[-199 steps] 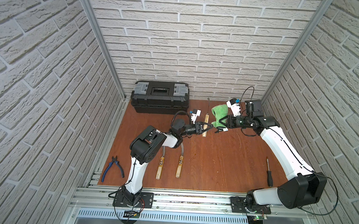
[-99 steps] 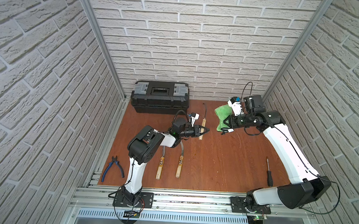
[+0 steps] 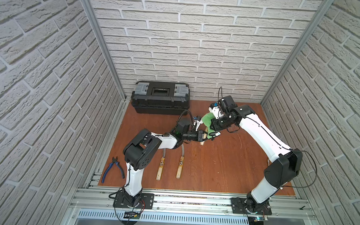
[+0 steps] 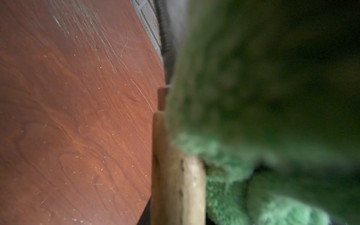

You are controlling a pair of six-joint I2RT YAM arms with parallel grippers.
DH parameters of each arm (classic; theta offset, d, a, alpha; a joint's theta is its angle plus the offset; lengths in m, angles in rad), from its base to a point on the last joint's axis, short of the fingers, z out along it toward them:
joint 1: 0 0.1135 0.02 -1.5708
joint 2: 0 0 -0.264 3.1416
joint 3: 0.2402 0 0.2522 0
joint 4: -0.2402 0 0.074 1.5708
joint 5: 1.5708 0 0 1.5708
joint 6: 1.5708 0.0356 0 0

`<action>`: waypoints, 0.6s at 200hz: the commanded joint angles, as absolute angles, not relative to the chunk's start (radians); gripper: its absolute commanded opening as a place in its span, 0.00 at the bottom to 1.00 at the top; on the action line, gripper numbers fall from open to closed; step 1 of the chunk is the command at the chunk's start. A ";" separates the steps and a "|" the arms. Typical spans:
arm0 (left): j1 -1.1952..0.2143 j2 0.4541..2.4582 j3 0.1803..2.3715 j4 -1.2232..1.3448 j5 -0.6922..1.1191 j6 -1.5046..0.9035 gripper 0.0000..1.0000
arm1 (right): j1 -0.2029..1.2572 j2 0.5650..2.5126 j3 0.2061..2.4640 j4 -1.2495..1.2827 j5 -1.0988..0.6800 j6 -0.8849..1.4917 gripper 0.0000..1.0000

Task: Wipe small sickles with rags
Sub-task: Wipe the small sickle.

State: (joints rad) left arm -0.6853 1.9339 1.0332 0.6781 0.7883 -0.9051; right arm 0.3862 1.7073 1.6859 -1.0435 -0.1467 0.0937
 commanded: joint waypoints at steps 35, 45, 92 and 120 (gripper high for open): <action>-0.740 1.793 1.053 0.449 0.788 -0.660 0.00 | 0.383 1.802 1.762 -1.034 -0.044 0.095 0.03; -0.748 1.771 1.048 0.411 0.778 -0.629 0.00 | 0.379 1.818 1.769 -1.031 -0.035 0.096 0.02; -0.767 1.699 1.021 0.302 0.747 -0.534 0.00 | 0.368 1.905 1.824 -1.041 0.008 0.101 0.03; -0.773 1.671 1.009 0.281 0.741 -0.509 0.00 | 0.361 1.936 1.836 -1.041 0.029 0.095 0.03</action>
State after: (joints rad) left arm -0.7250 1.7676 1.0042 0.1879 0.6422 -0.6533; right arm 0.3794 1.8915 1.8225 -1.1294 -0.0490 0.0933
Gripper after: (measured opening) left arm 0.248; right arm 0.191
